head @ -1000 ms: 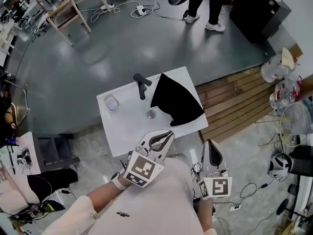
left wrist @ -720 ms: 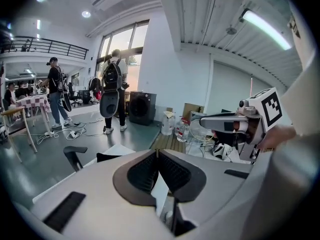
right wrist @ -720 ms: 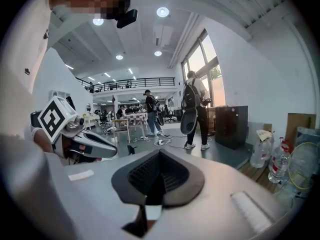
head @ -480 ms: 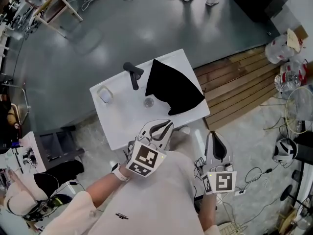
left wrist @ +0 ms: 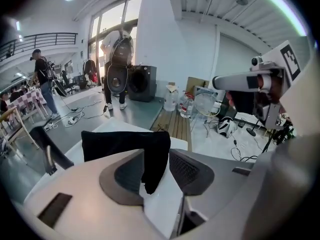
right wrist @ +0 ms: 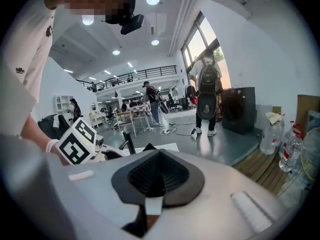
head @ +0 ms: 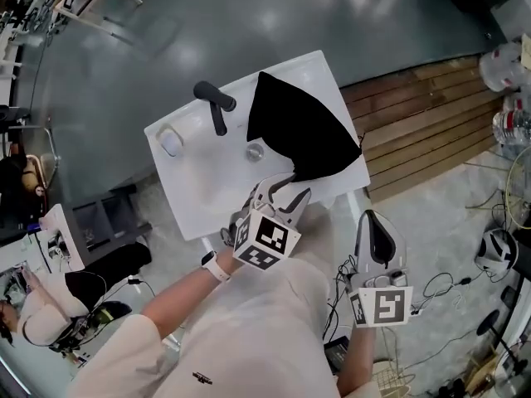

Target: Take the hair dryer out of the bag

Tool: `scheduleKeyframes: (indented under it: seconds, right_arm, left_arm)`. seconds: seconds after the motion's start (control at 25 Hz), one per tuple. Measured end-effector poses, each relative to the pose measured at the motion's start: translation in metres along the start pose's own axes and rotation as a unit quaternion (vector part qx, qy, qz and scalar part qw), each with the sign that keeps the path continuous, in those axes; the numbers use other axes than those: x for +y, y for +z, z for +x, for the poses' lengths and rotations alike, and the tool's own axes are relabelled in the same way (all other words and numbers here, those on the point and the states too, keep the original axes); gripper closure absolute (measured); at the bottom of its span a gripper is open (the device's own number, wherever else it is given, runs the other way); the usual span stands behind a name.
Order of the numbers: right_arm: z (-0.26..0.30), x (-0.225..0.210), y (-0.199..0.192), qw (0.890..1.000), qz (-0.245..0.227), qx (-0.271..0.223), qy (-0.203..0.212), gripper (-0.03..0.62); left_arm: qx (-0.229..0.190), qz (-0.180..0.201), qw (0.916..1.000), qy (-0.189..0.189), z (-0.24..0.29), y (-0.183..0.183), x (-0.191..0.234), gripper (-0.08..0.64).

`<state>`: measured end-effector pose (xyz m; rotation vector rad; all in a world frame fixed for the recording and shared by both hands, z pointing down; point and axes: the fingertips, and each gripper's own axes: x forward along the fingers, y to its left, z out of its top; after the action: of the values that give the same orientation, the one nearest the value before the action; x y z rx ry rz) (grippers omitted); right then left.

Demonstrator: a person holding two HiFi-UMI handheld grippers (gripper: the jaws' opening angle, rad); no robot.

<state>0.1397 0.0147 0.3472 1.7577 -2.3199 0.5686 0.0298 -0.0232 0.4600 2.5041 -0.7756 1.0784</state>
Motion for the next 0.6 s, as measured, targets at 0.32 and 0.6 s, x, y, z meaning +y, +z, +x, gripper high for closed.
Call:
scheduleKeyframes:
  seconds: [0.32, 0.6]
  right_arm:
    - [0.032, -0.009, -0.043, 0.999, 0.004, 0.035, 0.030, 0.581]
    - [0.059, -0.007, -0.081, 0.996, 0.007, 0.062, 0.057, 0.581]
  left_arm:
    - [0.061, 0.031, 0.9976, -0.009, 0.077, -0.039, 0.008, 0.362]
    - [0.048, 0.015, 0.9987, -0.012, 0.105, -0.037, 0.013, 0.535]
